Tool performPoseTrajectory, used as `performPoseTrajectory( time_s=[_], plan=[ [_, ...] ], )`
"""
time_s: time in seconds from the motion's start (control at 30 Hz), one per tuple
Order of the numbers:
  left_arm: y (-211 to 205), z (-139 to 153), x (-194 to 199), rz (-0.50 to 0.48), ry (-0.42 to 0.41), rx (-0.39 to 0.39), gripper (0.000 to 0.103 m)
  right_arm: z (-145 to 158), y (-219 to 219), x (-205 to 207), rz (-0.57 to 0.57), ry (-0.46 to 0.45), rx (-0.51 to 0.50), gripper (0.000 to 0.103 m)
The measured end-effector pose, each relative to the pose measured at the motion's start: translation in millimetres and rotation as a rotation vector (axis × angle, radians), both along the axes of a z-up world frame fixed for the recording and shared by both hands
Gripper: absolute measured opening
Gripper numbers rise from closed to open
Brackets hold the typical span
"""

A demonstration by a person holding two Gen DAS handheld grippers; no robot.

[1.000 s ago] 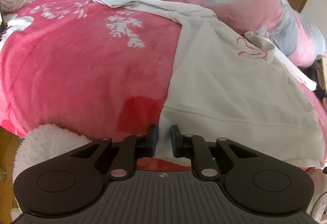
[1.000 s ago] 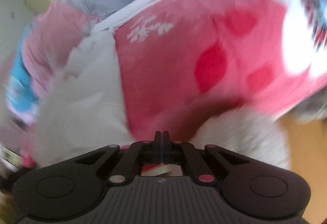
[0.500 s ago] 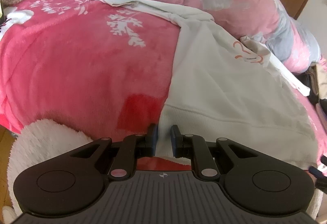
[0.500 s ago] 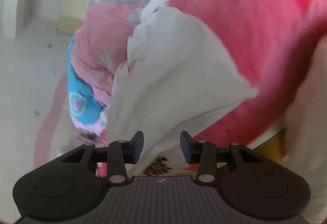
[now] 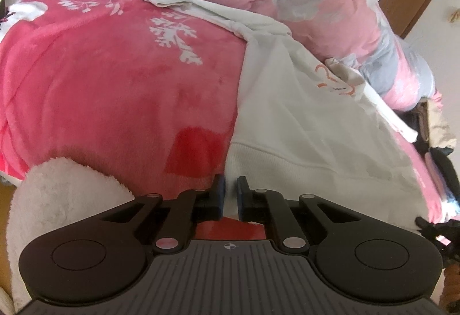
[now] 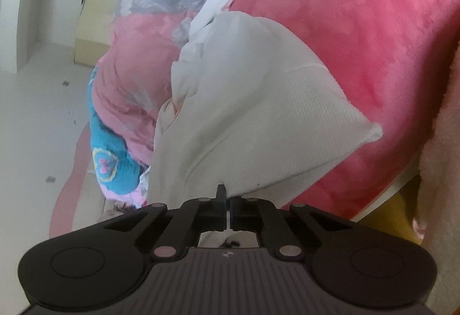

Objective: Fold clothes

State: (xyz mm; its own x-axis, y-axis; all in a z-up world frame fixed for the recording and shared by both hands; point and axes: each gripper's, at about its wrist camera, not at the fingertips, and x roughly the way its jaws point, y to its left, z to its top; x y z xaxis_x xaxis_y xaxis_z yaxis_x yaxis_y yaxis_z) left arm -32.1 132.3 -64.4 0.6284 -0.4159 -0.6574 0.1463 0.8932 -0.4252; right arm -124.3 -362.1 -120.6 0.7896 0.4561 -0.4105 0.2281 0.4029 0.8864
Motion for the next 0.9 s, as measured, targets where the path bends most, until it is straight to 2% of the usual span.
performPoseTrajectory(
  time_s=[0.13, 0.33, 0.5, 0.57, 0.63, 0.7, 0.77, 0.83, 0.9],
  plan=[
    [0, 1, -3, -0.016, 0.000, -0.019, 0.007, 6, -4, -8, 0.000, 0.024, -0.059, 0.001],
    [-1, 1, -8, -0.040, -0.005, -0.019, 0.007, -4, -9, -8, -0.010, 0.059, -0.066, 0.001],
    [4, -5, -9, -0.031, 0.022, -0.028, 0.007, -10, -5, 2, 0.015, 0.078, -0.122, 0.001],
    [7, -7, -8, -0.028, 0.040, -0.046, 0.008, -11, -5, 4, 0.028, 0.102, -0.157, 0.006],
    [11, -5, -9, -0.035, 0.045, -0.066, 0.009, -2, -3, 0, 0.053, 0.103, -0.222, 0.022],
    [13, -1, -12, -0.044, 0.034, -0.063, 0.011, 13, -1, -7, 0.087, 0.086, -0.304, 0.029],
    [14, 4, -13, -0.054, 0.025, -0.052, 0.012, 30, -3, -17, 0.123, 0.050, -0.358, 0.031],
    [15, 7, -12, -0.055, 0.012, -0.053, 0.019, 46, -11, -28, 0.152, -0.004, -0.373, 0.033],
    [13, 7, -9, -0.057, 0.001, -0.056, 0.026, 61, -22, -37, 0.133, -0.044, -0.390, 0.037]
  ],
)
